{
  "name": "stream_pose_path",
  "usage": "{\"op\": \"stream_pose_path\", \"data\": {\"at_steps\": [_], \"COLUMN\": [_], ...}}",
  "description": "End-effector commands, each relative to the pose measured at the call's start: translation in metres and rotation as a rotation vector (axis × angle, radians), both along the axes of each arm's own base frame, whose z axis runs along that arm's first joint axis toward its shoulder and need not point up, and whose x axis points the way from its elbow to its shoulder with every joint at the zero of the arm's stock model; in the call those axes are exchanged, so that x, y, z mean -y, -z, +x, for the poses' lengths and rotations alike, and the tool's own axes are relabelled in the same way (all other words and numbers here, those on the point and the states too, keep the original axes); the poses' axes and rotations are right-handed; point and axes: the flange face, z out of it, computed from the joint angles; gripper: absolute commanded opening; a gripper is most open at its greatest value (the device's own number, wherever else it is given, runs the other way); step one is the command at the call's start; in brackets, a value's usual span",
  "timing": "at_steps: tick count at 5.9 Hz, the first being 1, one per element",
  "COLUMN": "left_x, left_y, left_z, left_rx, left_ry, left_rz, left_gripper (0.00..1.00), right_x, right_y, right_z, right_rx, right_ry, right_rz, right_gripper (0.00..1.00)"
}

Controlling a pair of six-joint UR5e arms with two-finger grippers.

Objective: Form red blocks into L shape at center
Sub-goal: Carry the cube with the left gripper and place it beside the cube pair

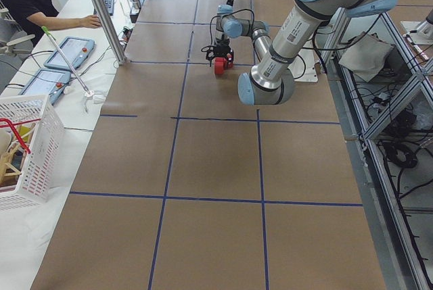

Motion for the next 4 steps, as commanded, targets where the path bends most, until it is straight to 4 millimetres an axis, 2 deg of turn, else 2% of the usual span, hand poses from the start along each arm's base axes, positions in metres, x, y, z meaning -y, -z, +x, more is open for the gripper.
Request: {"op": "stream_pose_path", "data": {"at_steps": [1,2,3,4], "left_x": [0.000,-0.007,-0.023,-0.040], "left_y": [0.022,0.037,0.036,0.011], "left_z": [-0.022,-0.054,-0.095,-0.136], "left_rx": [-0.047,-0.066,-0.079,-0.069], "left_ry": [-0.010,-0.093,-0.203,-0.338], "left_rz": [0.035,0.111,0.215,0.331], "left_gripper": [1.00,1.00,1.00,1.00], "right_x": [0.000,0.002,0.006,0.019], "right_y": [0.000,0.000,-0.019,-0.034], "right_z": [0.001,0.010,0.033,0.052], "right_rx": [0.001,0.003,-0.029,-0.053], "right_ry": [0.000,-0.009,-0.032,-0.038], "right_rz": [-0.001,0.000,-0.011,-0.019], "right_gripper": [1.00,1.00,1.00,1.00]}}
